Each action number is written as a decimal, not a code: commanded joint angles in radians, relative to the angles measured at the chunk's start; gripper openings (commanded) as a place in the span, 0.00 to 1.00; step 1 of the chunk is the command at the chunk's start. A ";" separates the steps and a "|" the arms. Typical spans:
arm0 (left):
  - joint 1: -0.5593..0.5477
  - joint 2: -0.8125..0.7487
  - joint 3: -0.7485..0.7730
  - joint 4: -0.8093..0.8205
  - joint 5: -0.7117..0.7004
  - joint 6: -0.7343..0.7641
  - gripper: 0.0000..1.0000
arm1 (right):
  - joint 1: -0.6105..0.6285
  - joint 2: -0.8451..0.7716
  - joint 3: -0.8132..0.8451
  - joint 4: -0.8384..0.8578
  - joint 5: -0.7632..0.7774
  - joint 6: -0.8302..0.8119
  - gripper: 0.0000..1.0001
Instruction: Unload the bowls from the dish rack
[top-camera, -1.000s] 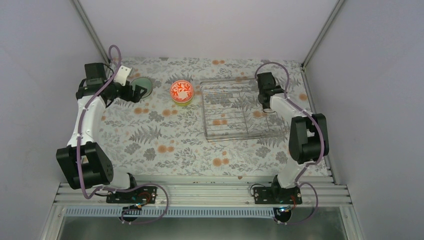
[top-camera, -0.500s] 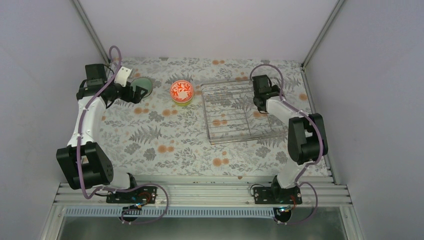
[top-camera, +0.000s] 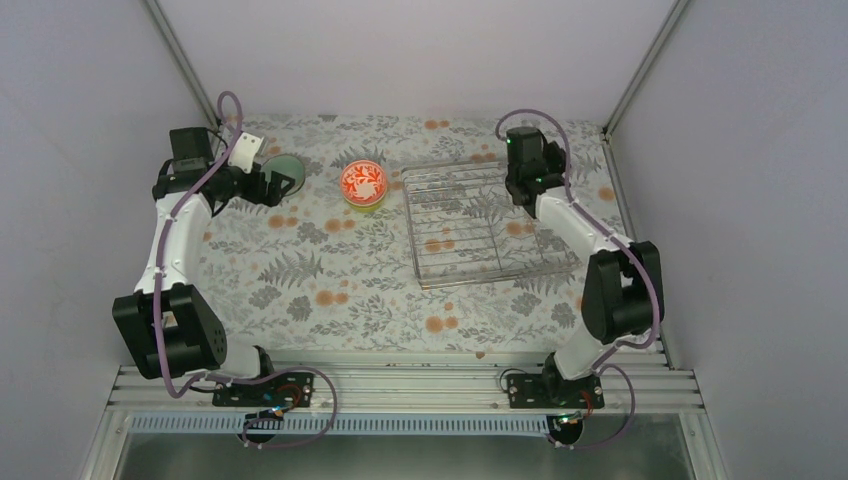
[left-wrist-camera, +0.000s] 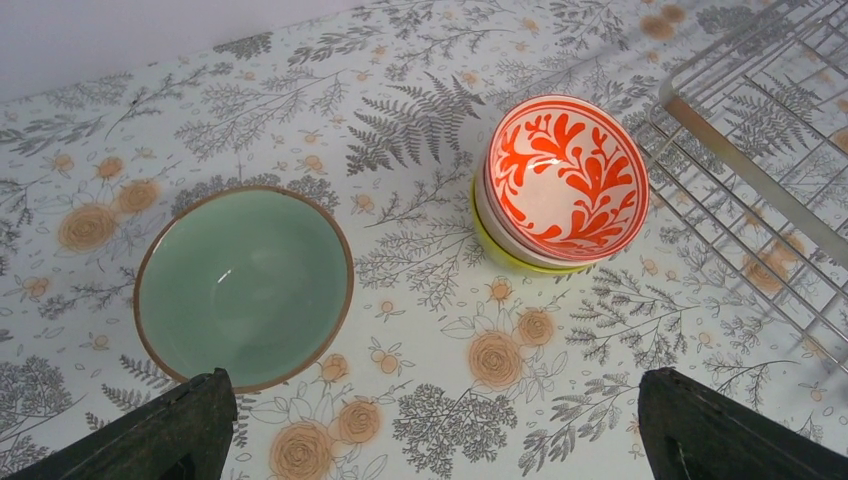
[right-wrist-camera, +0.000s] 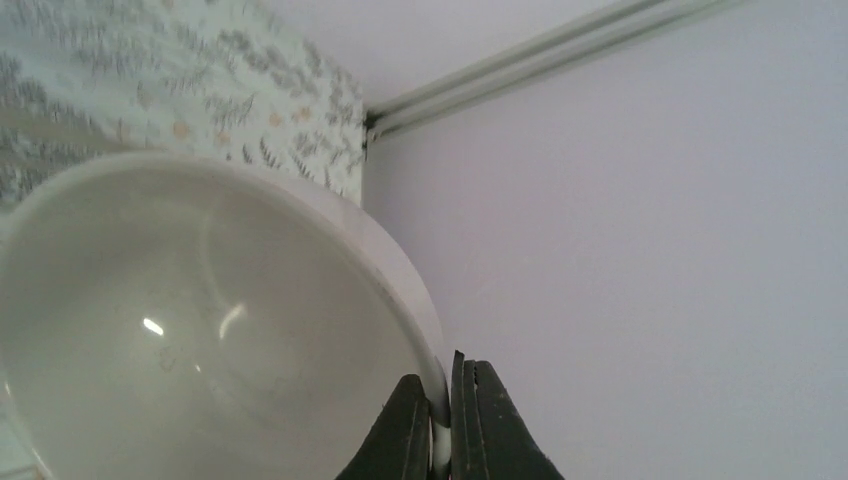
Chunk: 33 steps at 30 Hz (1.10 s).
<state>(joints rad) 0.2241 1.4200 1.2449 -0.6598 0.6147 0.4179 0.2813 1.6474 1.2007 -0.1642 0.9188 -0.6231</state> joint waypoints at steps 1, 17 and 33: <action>0.017 -0.031 0.015 0.019 0.004 0.014 1.00 | 0.040 -0.033 0.186 -0.106 -0.010 0.035 0.04; 0.317 -0.026 0.155 -0.119 0.061 0.095 1.00 | 0.281 0.338 0.978 -0.643 -0.730 0.242 0.03; 0.402 -0.037 0.080 -0.140 0.098 0.146 1.00 | 0.447 0.686 1.232 -0.605 -0.924 0.269 0.03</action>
<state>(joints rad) 0.6155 1.4082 1.3479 -0.7963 0.6781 0.5346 0.7265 2.2951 2.3909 -0.8040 0.0364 -0.3893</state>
